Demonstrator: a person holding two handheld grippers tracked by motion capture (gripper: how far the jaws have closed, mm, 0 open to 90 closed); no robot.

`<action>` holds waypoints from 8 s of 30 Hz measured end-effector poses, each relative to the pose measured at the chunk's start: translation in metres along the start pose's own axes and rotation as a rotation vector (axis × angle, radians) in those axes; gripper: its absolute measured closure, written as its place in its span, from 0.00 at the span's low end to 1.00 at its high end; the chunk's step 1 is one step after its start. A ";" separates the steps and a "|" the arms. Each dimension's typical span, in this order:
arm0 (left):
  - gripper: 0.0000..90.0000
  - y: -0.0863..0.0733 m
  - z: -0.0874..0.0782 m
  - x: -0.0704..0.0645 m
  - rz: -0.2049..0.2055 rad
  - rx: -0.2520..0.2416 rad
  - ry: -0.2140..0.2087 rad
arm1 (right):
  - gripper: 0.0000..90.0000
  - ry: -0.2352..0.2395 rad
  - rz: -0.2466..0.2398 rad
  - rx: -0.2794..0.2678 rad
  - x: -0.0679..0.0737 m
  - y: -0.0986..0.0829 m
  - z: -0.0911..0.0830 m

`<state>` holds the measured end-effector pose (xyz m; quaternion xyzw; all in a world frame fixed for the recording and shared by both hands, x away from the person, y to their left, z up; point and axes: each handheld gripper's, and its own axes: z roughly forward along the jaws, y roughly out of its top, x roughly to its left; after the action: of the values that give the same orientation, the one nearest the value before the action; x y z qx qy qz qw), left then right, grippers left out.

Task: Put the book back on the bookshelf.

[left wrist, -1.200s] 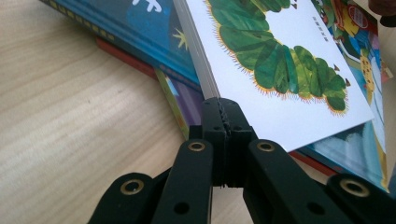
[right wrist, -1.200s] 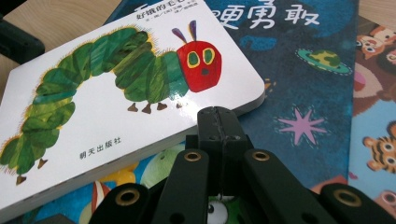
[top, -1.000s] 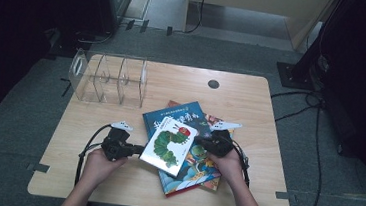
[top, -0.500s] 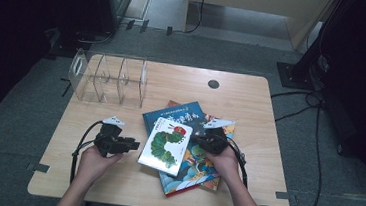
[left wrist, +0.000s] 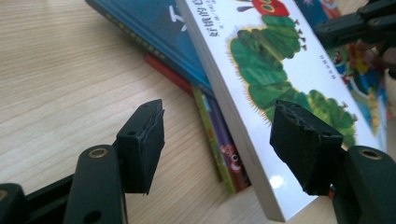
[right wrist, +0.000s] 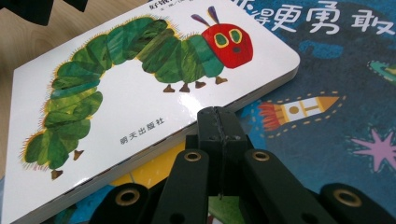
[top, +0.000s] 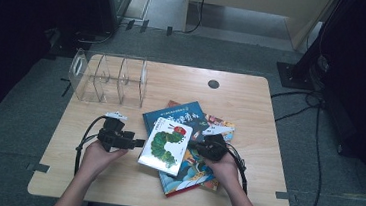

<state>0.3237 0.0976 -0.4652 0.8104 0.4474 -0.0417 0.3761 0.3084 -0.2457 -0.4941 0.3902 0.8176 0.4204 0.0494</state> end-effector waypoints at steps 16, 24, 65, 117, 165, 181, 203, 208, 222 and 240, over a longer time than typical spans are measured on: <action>0.36 0.012 0.012 0.004 0.007 0.060 -0.001 | 1.00 -0.010 -0.002 -0.016 0.013 -0.005 0.002; 0.36 0.012 0.016 0.003 0.008 0.087 0.004 | 1.00 -0.004 -0.028 -0.012 0.018 0.001 0.010; 0.57 0.033 0.006 -0.014 -0.106 0.170 -0.134 | 1.00 0.035 -0.106 0.001 0.044 0.013 0.034; 0.87 0.095 -0.052 -0.025 -0.005 0.283 0.126 | 0.58 -0.027 -0.210 -0.018 0.038 0.017 0.035; 0.87 0.124 -0.045 0.042 -0.350 0.269 0.274 | 0.54 -0.041 -0.257 -0.008 0.043 0.015 0.036; 0.87 0.139 -0.043 0.054 -0.400 0.256 0.310 | 0.56 -0.047 -0.245 -0.011 0.043 0.015 0.036; 0.87 0.179 -0.033 0.076 -0.462 0.219 0.333 | 0.59 -0.053 -0.241 -0.013 0.042 0.016 0.036; 0.87 0.184 -0.027 0.082 -0.475 0.211 0.335 | 0.59 -0.053 -0.242 -0.014 0.042 0.016 0.036; 0.87 0.199 -0.006 0.093 -0.502 0.223 0.358 | 0.60 -0.054 -0.241 -0.015 0.042 0.016 0.036; 0.85 0.203 -0.004 0.091 -0.476 0.188 0.366 | 0.60 -0.056 -0.242 -0.015 0.042 0.016 0.036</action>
<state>0.5306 0.0986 -0.3828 0.7082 0.6789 -0.0231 0.1923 0.3040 -0.1885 -0.4953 0.3000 0.8539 0.4064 0.1253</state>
